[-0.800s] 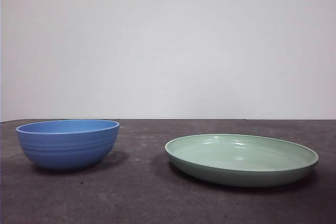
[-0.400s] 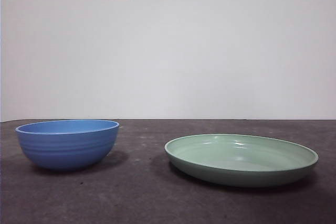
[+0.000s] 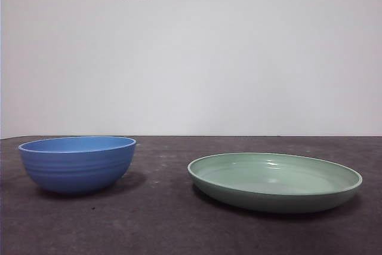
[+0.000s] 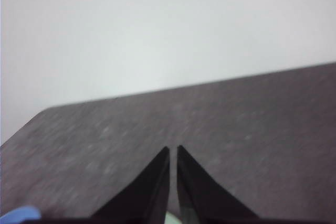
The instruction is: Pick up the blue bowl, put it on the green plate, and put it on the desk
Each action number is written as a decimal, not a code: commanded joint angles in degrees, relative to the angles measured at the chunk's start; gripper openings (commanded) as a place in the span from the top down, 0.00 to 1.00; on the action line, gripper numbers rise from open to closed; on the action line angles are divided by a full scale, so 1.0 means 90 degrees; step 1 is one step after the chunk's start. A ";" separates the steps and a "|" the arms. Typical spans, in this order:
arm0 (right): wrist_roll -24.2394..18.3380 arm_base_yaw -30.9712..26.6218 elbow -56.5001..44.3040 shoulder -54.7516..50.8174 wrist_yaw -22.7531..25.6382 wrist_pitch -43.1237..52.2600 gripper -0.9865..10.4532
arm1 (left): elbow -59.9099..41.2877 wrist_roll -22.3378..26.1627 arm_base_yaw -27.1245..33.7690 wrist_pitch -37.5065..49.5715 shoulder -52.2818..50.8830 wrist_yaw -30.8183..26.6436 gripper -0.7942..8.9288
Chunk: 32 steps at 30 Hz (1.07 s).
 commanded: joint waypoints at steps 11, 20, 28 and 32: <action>-0.1030 0.0313 0.1749 0.1751 -0.0602 -0.2744 0.90 | 0.1557 0.0226 -0.0051 -0.1457 0.2006 0.2567 0.90; -0.1100 0.0714 0.2030 0.2096 -0.0755 -0.3483 0.90 | 0.1671 0.1273 -0.0767 -0.2968 0.2334 0.3092 0.89; -0.1105 0.0743 0.2030 0.1860 -0.0996 -0.3587 0.90 | 0.1671 0.1766 -0.1438 -0.3075 0.2093 0.3092 0.88; -0.1112 0.0743 0.2030 0.1790 -0.0996 -0.3568 0.90 | 0.1671 0.1923 -0.1659 -0.3062 0.2072 0.3092 0.72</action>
